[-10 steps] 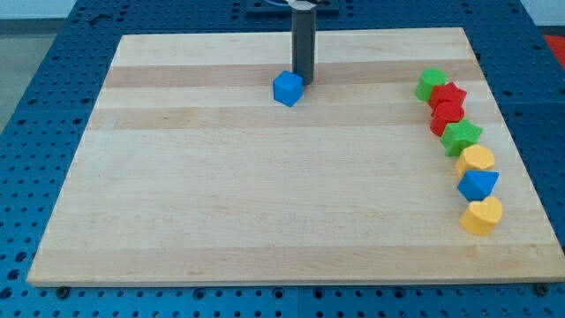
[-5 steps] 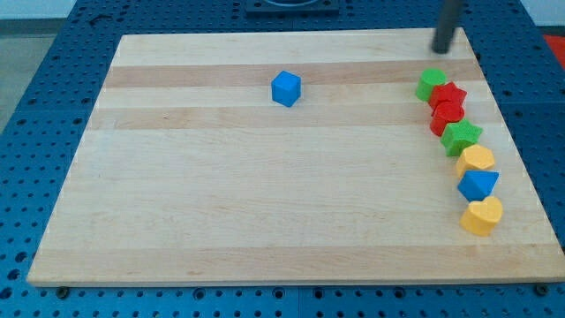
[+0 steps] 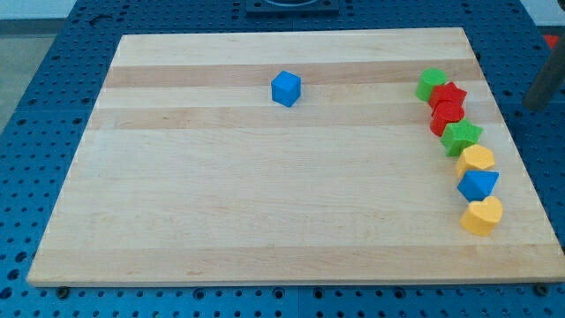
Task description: Move the yellow hexagon left and up a bit
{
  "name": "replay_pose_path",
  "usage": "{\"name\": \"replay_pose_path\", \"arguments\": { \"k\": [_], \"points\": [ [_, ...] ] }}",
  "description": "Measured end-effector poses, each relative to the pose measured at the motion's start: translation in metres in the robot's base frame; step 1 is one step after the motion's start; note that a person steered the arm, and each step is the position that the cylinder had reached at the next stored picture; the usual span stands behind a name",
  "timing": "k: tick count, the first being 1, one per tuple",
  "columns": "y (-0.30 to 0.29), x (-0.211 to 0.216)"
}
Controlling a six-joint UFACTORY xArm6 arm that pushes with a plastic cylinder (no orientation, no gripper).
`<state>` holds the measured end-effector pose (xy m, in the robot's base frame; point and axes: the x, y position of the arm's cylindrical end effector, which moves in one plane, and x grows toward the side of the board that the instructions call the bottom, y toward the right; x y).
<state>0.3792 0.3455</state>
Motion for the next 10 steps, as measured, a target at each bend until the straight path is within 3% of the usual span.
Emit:
{"name": "replay_pose_path", "arguments": {
  "k": [4, 8, 10],
  "points": [
    [-0.012, 0.109],
    [-0.099, 0.116],
    [-0.102, 0.116]
  ]
}}
